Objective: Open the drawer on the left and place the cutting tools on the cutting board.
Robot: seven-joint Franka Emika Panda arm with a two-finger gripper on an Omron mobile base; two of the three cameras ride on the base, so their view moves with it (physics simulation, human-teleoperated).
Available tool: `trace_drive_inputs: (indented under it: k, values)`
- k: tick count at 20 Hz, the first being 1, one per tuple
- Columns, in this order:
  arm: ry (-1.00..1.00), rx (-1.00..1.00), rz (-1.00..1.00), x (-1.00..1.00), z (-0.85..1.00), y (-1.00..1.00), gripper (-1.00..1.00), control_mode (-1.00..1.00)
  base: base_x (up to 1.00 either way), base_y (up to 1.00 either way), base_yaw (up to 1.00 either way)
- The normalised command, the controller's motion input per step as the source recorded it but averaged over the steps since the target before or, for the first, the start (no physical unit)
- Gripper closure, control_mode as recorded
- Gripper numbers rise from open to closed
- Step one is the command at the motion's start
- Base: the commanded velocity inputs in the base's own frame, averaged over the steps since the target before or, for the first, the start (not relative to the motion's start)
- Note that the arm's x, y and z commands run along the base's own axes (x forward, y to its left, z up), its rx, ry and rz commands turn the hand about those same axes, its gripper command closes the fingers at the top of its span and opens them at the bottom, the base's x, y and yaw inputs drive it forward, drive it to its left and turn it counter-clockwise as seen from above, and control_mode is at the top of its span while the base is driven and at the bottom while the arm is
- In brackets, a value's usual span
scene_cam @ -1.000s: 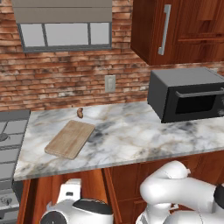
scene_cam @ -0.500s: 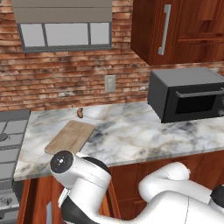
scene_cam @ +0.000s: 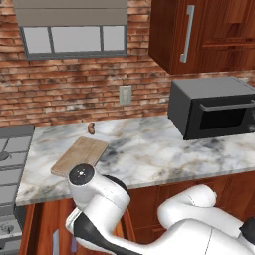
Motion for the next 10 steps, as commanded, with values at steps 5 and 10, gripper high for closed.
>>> trace_drive_inputs:
  k: [5, 10]
  values:
    - [0.12, 0.09, -0.08, 0.02, -0.27, 0.01, -1.0, -1.0, 0.0, 0.0, 0.0]
    - [0.07, 0.03, -0.02, 0.07, -0.2, 0.07, -1.0, -1.0, 0.0, 0.0, 0.0]
